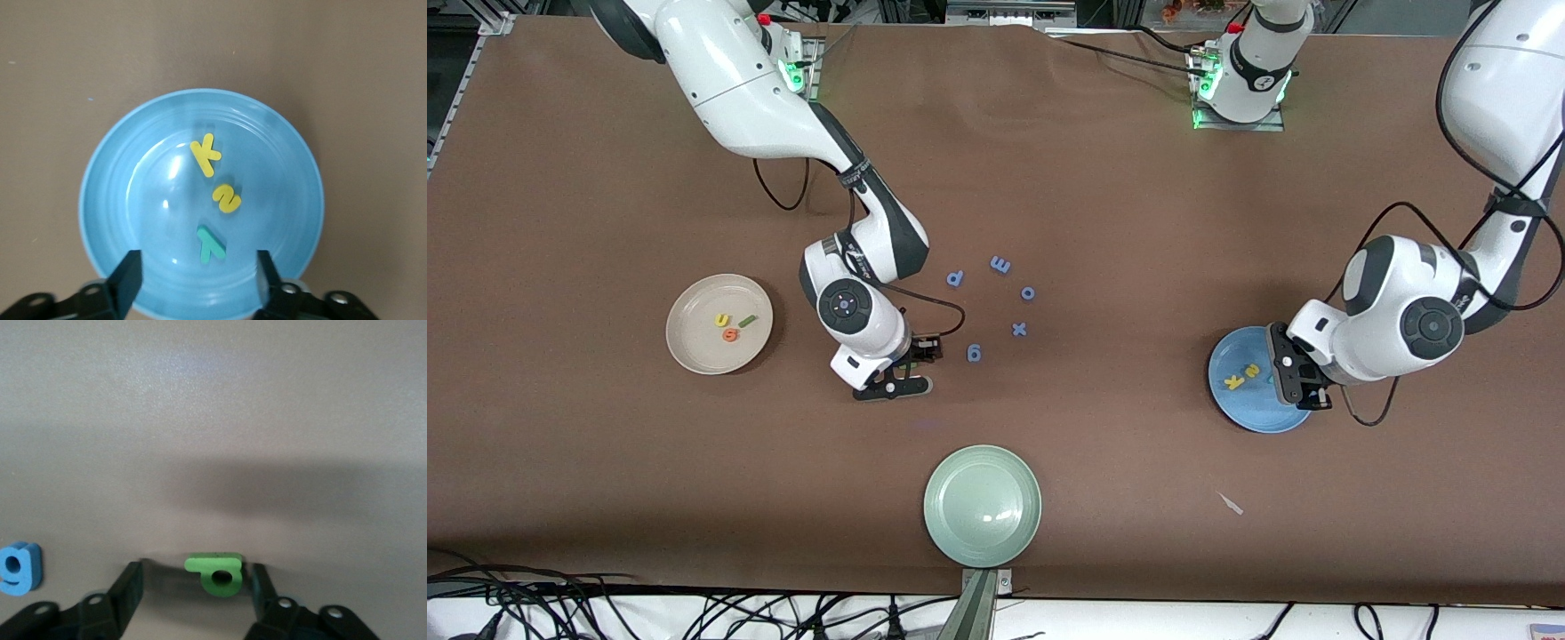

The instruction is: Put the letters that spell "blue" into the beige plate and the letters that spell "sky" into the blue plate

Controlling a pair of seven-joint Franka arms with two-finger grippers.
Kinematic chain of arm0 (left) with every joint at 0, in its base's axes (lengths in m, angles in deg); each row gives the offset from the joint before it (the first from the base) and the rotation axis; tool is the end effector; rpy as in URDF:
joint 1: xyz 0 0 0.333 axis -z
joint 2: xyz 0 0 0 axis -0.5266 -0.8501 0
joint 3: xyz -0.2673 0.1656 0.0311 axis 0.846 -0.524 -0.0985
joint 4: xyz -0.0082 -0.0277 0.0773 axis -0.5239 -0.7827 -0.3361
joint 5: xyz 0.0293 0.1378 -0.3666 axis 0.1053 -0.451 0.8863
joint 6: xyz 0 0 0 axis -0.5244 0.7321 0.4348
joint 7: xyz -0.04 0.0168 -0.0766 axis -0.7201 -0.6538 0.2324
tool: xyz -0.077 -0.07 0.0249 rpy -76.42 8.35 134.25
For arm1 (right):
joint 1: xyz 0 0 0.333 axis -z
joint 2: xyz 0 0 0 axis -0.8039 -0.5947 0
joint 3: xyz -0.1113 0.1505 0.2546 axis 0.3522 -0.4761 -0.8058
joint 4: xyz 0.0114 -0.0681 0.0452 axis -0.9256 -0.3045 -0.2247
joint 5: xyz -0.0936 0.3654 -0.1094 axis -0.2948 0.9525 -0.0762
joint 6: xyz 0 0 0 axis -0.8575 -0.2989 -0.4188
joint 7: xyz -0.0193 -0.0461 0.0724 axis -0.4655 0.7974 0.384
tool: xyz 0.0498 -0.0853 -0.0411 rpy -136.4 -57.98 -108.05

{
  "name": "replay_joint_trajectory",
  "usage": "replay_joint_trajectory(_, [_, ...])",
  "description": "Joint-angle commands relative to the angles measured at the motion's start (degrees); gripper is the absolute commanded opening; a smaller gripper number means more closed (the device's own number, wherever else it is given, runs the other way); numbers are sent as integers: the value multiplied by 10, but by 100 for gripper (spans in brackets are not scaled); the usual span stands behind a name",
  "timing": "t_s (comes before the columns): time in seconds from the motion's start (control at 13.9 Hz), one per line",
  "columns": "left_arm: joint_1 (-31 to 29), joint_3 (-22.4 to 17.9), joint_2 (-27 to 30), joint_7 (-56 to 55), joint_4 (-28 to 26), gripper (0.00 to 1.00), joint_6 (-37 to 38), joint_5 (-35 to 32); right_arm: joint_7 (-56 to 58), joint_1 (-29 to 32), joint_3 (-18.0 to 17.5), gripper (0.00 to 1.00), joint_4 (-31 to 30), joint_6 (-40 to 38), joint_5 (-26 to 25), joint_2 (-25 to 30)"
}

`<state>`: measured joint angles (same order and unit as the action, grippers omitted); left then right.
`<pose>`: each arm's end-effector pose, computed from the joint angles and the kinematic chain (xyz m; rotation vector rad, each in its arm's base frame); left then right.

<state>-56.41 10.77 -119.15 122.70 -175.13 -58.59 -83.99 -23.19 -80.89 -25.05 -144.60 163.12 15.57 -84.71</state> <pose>0.6578 -0.0197 0.2638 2.3342 -2.0273 -0.0944 0.6235 0.3565 0.1757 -3.0551 -0.1892 0.0396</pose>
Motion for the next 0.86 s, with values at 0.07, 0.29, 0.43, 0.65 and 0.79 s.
replay_joint_trajectory(0.07, [-5,18,22,-45,46,100,94,86,1,1,-2,38,11,4,-3,-9])
replay_joint_trajectory(0.29, [6,41,22,-149,125,100,203,131,6,1,-1,30,15,1,0,-6])
replay_joint_trajectory(0.43, [13,59,22,-256,162,100,265,131,9,15,0,28,19,-21,-2,5])
replay_joint_trajectory(0.65, [15,96,47,-405,184,100,318,125,71,45,2,26,15,-71,0,37])
replay_joint_trajectory(0.79, [25,106,88,-529,183,100,323,124,76,48,12,25,14,-110,1,52])
